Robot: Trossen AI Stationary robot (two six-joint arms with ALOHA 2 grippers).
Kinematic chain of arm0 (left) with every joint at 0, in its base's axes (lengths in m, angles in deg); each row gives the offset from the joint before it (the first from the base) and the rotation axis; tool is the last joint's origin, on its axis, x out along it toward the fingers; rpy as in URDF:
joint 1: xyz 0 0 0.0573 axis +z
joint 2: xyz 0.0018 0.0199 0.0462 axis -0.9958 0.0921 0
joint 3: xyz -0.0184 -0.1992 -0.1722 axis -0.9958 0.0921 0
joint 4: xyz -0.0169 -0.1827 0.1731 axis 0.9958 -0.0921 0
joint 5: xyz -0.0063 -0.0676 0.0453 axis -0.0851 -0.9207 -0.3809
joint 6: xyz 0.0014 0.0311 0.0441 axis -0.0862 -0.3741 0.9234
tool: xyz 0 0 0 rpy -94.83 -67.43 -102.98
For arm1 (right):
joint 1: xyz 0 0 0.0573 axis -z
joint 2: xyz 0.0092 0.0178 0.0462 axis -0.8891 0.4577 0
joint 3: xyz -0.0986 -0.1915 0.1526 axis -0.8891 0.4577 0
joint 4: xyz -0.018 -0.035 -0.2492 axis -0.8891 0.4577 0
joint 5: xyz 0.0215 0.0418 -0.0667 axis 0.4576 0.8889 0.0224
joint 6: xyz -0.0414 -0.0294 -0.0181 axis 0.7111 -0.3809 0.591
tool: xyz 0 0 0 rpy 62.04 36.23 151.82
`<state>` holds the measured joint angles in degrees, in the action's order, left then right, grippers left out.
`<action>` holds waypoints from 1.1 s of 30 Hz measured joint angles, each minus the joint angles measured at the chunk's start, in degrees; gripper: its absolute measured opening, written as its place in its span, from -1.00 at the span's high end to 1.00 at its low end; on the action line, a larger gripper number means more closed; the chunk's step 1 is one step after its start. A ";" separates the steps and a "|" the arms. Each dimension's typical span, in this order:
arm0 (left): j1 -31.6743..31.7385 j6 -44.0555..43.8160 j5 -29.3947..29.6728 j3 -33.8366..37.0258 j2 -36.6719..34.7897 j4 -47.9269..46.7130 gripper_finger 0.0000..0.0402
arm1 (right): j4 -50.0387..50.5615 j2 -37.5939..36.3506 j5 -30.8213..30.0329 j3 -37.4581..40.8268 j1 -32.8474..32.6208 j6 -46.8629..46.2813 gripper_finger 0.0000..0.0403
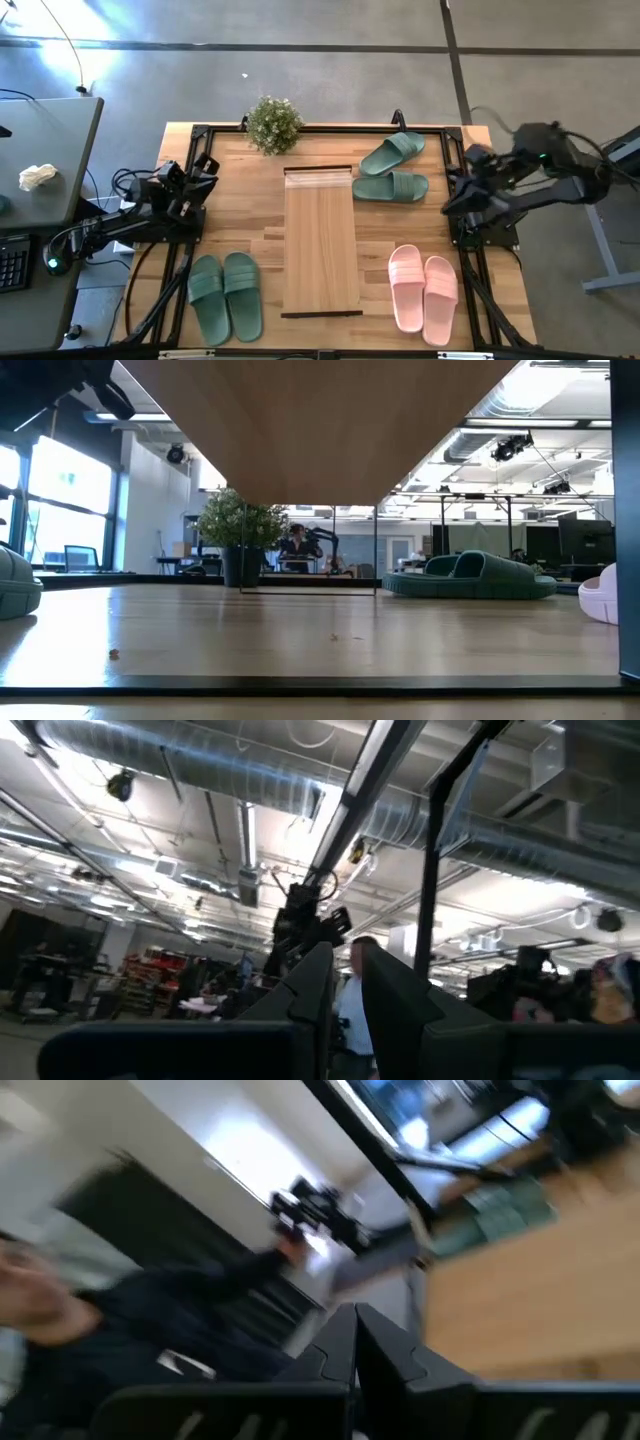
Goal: Pick and place slides into the shelf
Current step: Put the left pink slide under the shelf
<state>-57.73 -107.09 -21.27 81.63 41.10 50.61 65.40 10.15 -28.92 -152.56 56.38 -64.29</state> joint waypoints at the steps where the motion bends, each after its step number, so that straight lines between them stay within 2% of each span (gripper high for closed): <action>1: 0.00 -0.28 0.04 0.00 0.00 0.76 0.77 | 1.85 1.02 -2.01 -0.48 -1.15 1.33 1.00; 6: 0.00 2.92 2.64 -1.55 0.04 3.64 0.77 | 9.60 5.43 -10.95 -1.63 -5.62 5.29 1.00; 10: 0.00 7.56 -0.33 -5.62 0.99 2.96 0.77 | 13.17 8.58 -15.02 -1.71 -9.16 4.78 1.00; 16: 0.00 12.34 -2.54 -9.68 1.75 -2.76 0.77 | 18.51 14.19 -19.56 -1.71 -18.67 -2.16 1.00; 26: 0.00 13.79 -2.13 -10.32 1.77 -12.61 0.77 | 42.69 26.91 -36.01 -1.71 -37.27 -20.52 1.00; 29: 0.00 13.77 -2.07 -10.32 1.77 -13.92 0.77 | 48.76 32.69 -38.70 -1.71 -41.41 -23.19 1.00; 33: 0.00 13.77 -2.03 -10.32 1.77 -15.14 0.77 | 47.94 40.59 -44.35 -0.95 -45.46 -22.06 1.00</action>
<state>-57.73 -93.32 -23.31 71.32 42.87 35.47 113.34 50.74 -73.28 -153.51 10.92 -86.34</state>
